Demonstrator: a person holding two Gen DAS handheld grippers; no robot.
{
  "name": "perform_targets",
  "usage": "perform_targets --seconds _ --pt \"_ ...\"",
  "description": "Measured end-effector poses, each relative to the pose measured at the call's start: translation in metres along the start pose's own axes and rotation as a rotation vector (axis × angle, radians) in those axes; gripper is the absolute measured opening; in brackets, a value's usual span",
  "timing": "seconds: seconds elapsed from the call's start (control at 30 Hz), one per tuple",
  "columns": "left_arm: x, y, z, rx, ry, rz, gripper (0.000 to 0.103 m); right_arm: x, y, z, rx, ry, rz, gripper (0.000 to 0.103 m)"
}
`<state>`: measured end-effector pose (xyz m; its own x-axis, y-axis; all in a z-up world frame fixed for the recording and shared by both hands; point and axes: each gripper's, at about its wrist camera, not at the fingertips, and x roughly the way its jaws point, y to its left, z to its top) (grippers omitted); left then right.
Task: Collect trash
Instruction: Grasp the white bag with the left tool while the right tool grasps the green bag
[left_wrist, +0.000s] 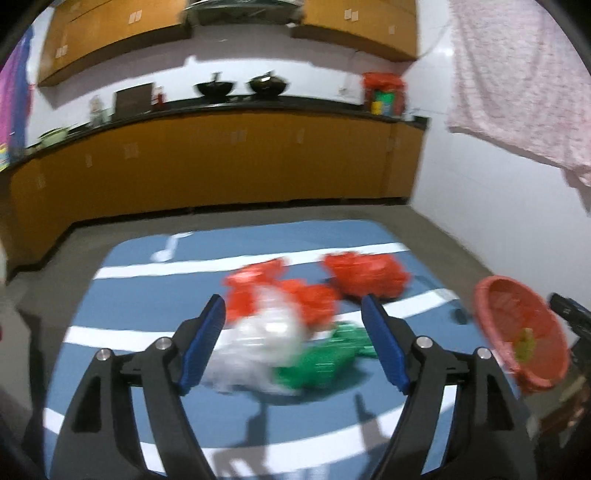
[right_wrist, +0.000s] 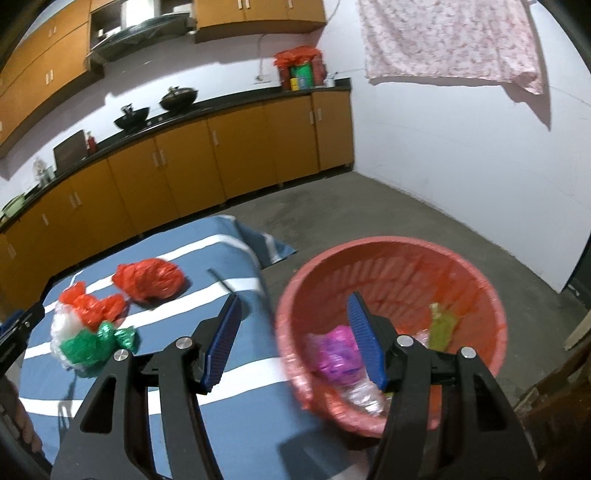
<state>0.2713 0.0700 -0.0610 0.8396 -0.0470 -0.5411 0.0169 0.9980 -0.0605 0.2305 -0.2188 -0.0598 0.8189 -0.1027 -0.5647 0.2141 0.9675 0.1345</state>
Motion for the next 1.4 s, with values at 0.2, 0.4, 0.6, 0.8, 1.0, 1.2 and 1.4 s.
perform_targets --seconds 0.2,0.4,0.6,0.8,1.0,1.2,1.4 --pt "0.028 0.033 -0.008 -0.043 0.104 0.002 0.075 0.007 0.032 -0.009 -0.059 0.03 0.042 0.06" --pt "0.042 0.025 -0.015 -0.028 0.157 -0.06 0.074 0.013 0.049 -0.013 -0.095 0.055 0.054 0.06" --pt "0.055 0.019 -0.025 -0.016 0.209 -0.085 0.051 0.016 0.064 -0.018 -0.115 0.069 0.067 0.06" --pt "0.045 0.027 -0.026 -0.032 0.186 -0.099 0.04 0.016 0.082 -0.021 -0.14 0.075 0.092 0.06" --pt "0.017 0.049 -0.028 -0.062 0.146 -0.083 0.039 0.017 0.108 -0.022 -0.159 0.08 0.144 0.06" --pt "-0.012 0.083 -0.031 -0.089 0.095 -0.016 0.04 0.026 0.156 -0.024 -0.185 0.101 0.23 0.06" --pt "-0.019 0.114 -0.034 -0.129 0.083 0.057 0.04 0.051 0.2 -0.034 -0.213 0.153 0.247 0.056"
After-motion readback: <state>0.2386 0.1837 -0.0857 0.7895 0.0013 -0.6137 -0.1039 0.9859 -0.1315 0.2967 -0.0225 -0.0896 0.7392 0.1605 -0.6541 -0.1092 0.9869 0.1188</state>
